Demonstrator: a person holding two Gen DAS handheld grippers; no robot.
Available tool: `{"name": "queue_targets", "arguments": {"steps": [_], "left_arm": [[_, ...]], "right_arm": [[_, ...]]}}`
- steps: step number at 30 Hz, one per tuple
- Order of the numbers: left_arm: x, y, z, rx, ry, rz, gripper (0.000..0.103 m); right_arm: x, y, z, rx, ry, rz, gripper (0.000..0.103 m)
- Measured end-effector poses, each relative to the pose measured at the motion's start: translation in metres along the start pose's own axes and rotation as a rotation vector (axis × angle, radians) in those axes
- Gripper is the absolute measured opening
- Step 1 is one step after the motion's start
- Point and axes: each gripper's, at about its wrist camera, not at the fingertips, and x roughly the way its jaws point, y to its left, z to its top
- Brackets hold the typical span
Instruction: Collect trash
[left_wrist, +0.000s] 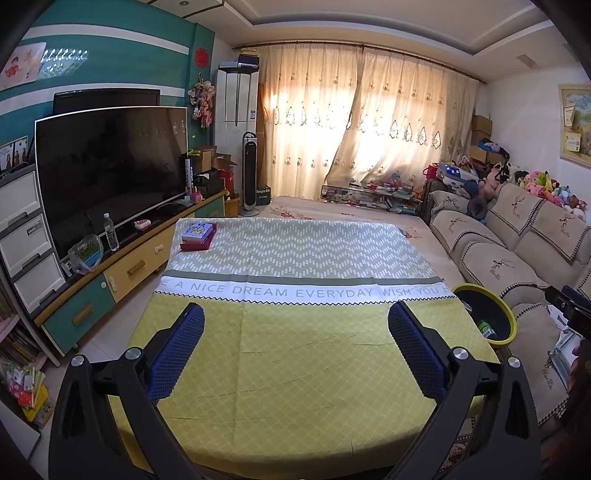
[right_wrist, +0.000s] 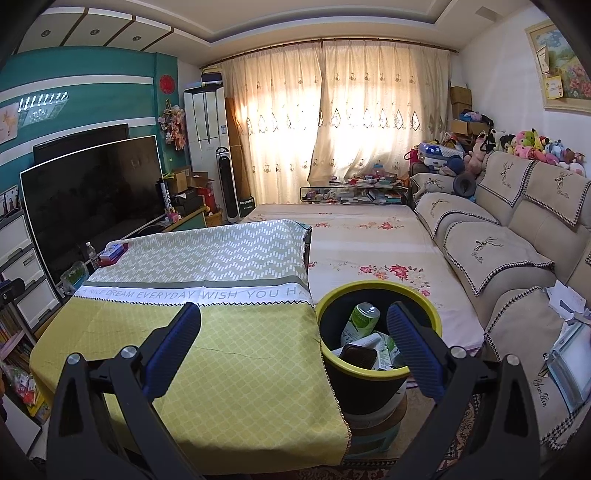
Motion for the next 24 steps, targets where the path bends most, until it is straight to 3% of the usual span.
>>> {"name": "queue_targets", "arguments": {"steps": [24], "left_arm": [[0.0060,-0.0036,0.0009,0.011,0.015,-0.015,0.098]], "right_arm": [[0.0088,0.0011,-0.0055,0.008,0.016,-0.001,0.096]]}}
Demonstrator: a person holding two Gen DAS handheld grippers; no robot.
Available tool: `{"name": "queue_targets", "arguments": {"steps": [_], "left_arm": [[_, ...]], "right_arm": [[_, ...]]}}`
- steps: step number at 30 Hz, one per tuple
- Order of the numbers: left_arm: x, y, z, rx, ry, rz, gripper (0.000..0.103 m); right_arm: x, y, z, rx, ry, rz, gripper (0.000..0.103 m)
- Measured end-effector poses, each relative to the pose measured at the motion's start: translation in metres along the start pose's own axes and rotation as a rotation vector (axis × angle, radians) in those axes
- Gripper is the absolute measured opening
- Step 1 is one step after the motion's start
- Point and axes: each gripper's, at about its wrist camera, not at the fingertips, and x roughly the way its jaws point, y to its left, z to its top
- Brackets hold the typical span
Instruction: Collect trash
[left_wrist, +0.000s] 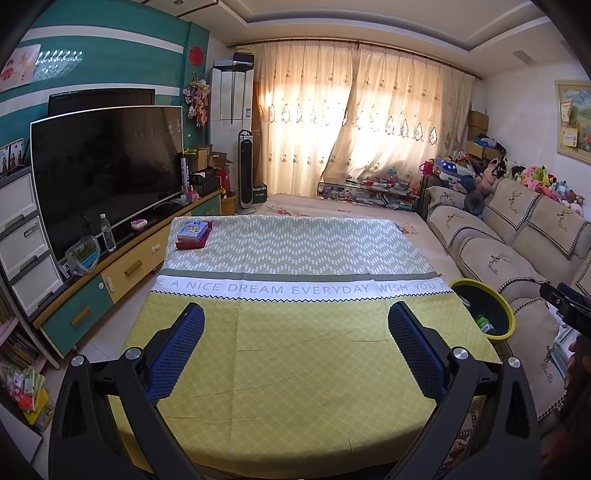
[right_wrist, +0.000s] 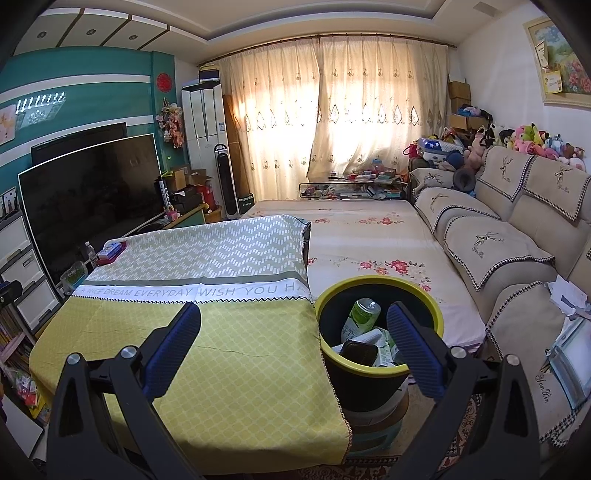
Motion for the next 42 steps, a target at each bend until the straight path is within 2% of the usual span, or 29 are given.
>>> {"name": "queue_targets", "arguments": {"steps": [42], "left_arm": [[0.012,-0.004,-0.008,0.011,0.026,-0.014,0.098]], "right_arm": [[0.005,-0.001,-0.002,0.004,0.009,0.006,0.096]]}}
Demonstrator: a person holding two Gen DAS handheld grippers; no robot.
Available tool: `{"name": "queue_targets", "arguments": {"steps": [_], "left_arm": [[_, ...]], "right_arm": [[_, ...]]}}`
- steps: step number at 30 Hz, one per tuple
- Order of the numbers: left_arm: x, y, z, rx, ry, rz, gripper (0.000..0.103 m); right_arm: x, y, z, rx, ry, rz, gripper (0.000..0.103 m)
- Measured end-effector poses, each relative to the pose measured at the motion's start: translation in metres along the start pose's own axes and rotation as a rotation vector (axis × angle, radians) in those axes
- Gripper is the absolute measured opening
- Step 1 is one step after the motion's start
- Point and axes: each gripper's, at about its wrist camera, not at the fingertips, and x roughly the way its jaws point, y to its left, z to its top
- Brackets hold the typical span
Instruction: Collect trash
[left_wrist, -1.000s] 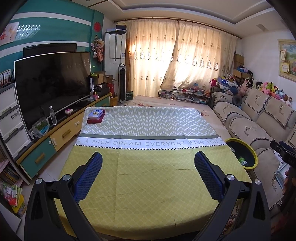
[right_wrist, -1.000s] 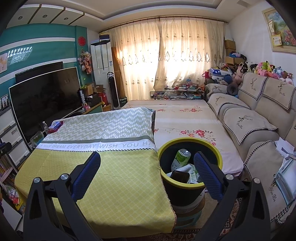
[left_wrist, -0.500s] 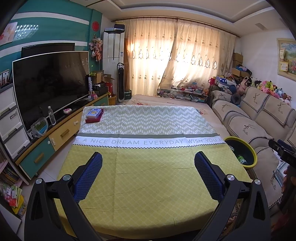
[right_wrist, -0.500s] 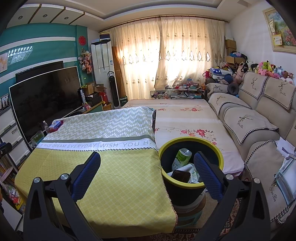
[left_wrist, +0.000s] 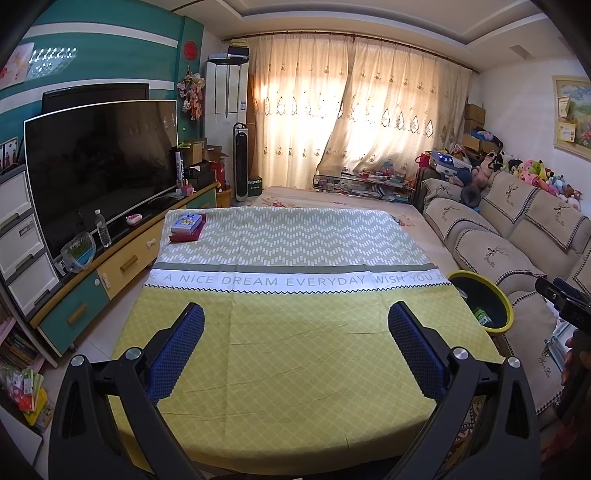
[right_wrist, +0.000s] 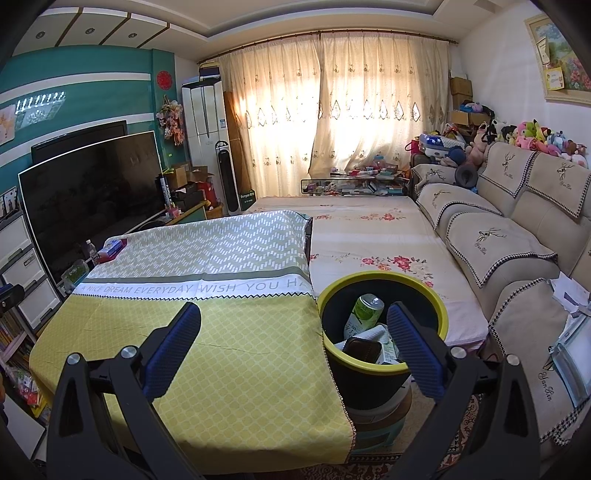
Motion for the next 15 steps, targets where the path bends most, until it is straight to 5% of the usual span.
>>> {"name": "queue_targets", "arguments": {"steps": [15], "left_arm": [[0.0044,0.0001,-0.0038,-0.002,0.014,0.000,0.098]], "right_arm": [[-0.0003,0.0006,0.0012,-0.001,0.002,0.000,0.096]]}}
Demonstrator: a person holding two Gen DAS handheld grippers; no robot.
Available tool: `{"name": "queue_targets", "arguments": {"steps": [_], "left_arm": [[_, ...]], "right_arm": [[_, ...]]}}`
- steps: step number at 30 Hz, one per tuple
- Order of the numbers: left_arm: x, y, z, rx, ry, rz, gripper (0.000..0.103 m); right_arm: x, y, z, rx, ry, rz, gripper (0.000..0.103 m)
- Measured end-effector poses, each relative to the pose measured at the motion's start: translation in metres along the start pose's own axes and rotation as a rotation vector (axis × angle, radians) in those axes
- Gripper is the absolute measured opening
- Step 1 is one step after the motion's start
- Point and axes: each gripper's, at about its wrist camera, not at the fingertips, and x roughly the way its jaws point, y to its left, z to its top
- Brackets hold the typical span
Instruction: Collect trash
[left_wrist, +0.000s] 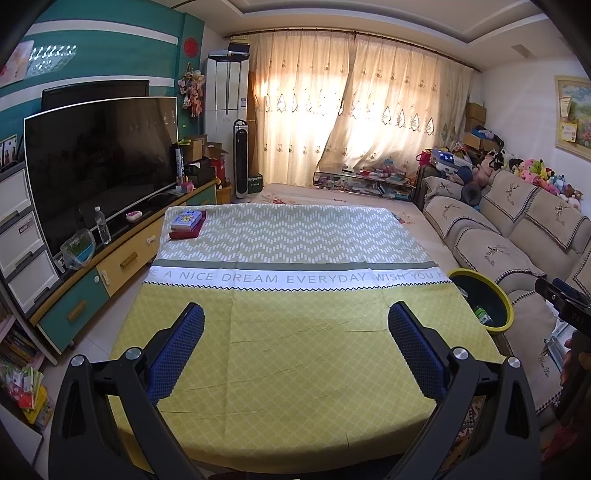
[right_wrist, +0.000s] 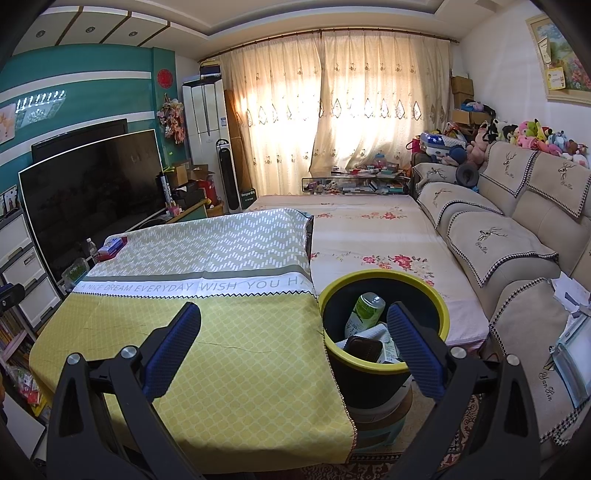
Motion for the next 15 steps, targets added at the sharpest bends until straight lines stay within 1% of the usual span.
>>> {"name": "queue_targets", "arguments": {"steps": [7,13,15], "left_arm": [[0.002,-0.001,-0.001,0.006,0.009,-0.003,0.098],[0.006,0.000,0.001,-0.011,0.019,-0.007,0.098],[0.008,0.001,0.000,-0.025,0.017,-0.019,0.098]], "right_arm": [[0.001,0.001,-0.002,0.000,0.004,0.002,0.096],[0.004,0.004,-0.009,-0.002,0.010,0.003,0.096],[0.005,0.005,-0.011,-0.002,0.016,0.004,0.096]]}}
